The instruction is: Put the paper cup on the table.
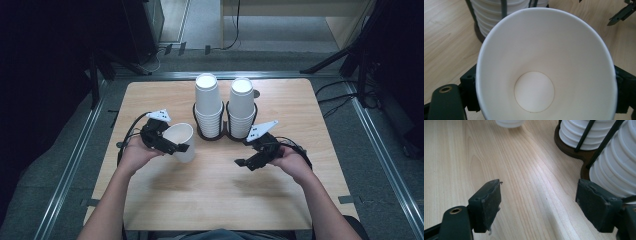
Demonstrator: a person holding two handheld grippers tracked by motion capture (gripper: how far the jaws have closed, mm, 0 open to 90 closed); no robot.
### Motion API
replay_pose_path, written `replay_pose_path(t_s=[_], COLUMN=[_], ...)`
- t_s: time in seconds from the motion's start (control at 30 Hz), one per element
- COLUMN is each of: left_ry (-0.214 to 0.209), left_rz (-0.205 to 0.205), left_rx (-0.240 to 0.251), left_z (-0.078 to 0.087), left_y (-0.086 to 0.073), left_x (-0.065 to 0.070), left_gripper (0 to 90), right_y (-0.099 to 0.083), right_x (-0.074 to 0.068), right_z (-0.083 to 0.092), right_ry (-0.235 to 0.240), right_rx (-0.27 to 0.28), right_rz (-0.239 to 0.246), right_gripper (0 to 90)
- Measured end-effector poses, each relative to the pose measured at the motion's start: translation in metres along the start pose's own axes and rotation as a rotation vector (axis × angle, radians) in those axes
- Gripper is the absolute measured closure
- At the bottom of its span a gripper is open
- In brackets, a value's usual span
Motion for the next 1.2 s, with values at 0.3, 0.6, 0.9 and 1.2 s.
replay_pose_path(t_s=[0.3, 0.6, 0.9, 1.2], left_ry=[0.023, 0.069, 0.127, 0.186], left_rz=[0.019, 0.046, 0.081, 0.112], left_rx=[0.021, 0.006, 0.024, 0.028], left_z=[0.005, 0.013, 0.021, 0.018], left_y=[-0.003, -0.007, -0.013, -0.022], left_x=[-0.017, -0.033, -0.051, -0.070], left_gripper=[12.2, 11.8, 11.5, 11.1], right_y=[-0.005, -0.009, -0.014, -0.017], right_x=[0.000, -0.001, -0.002, -0.003], right_z=[0.002, 0.005, 0.007, 0.009], right_ry=[-0.013, -0.022, -0.035, -0.041], right_rx=[-0.011, -0.016, -0.022, -0.024], right_rz=[-0.003, -0.007, -0.012, -0.022], right_gripper=[20.7, 20.7, 20.7, 20.7])
Point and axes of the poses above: each handheld gripper's, and its own axes: z roughly backward along the jaws, y roughly out of its top, x roughly to its right, the point moved 1 cm from there along -z, roughly forward along the jaws, and after that the axes turned 6 degrees about y, right-handed, at the moved point
